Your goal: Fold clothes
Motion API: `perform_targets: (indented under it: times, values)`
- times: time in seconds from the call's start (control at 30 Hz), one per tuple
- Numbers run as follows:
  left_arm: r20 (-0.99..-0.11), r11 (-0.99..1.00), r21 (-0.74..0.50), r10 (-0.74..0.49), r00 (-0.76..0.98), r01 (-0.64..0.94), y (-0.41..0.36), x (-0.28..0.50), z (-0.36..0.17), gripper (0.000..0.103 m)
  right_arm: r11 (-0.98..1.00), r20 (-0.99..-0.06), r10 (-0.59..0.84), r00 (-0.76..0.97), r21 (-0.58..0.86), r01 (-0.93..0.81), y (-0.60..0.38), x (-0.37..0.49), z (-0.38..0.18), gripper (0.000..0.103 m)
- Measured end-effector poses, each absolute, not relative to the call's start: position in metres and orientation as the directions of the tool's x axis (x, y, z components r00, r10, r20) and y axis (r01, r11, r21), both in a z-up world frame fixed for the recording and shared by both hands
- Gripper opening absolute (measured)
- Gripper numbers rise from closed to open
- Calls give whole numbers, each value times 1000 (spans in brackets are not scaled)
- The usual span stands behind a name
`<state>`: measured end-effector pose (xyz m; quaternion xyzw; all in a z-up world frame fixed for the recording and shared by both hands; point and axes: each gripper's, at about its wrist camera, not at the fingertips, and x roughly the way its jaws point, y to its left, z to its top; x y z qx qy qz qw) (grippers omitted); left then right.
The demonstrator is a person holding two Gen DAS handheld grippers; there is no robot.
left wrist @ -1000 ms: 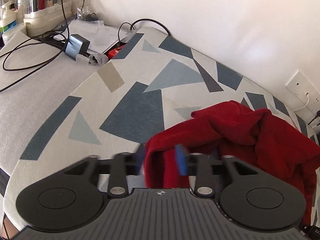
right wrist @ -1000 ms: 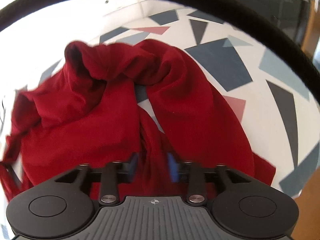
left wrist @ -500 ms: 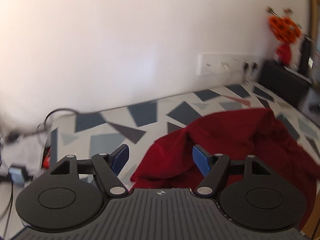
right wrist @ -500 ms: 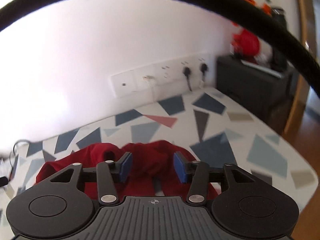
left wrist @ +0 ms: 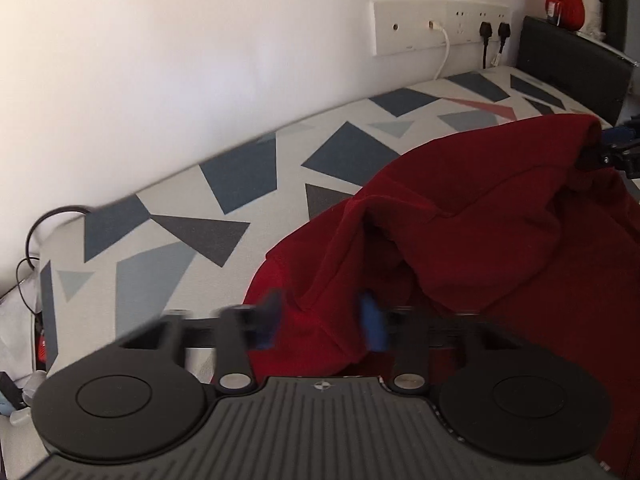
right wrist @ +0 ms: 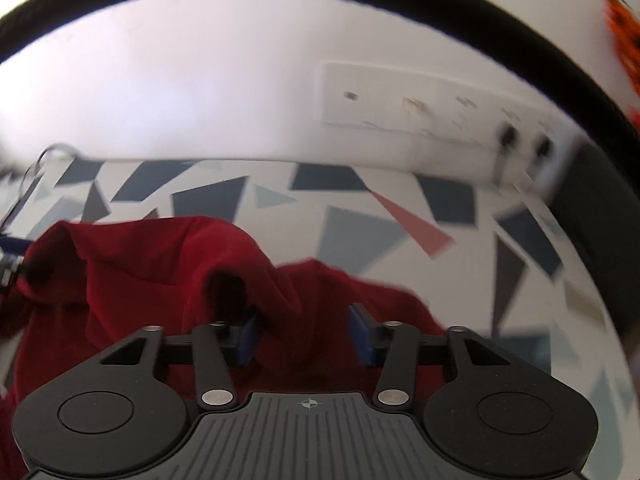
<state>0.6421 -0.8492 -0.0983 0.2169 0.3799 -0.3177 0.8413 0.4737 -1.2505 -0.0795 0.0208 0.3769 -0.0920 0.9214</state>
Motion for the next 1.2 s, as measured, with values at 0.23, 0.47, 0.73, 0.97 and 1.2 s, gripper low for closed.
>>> perform_targets:
  times: [0.23,0.47,0.73,0.97,1.2]
  values:
    - [-707,724,225,-339,621,652,-860,663,-57,9,974,-616,-31,787,156,161,-1301,505,-42,4]
    - [-710,891,184,-171,683,414,-885,776,-76,48,882,-616,-234,752,190,430,-1347,628,-69,50]
    - [-790,847,5,-322,521,532,-845,711,-88,70,872,-670,-114,734,286,397,-1324,545,-95,50]
    - [-856,810,-86,-358,373,580,-831,652,-116,81,892,-742,-54,669,265,365,-1269,466,-113,51]
    - [-843,806,-71,-363,397,587,-838,639,-140,75,871,-793,-206,573,117,476,-1239,458,-145,44]
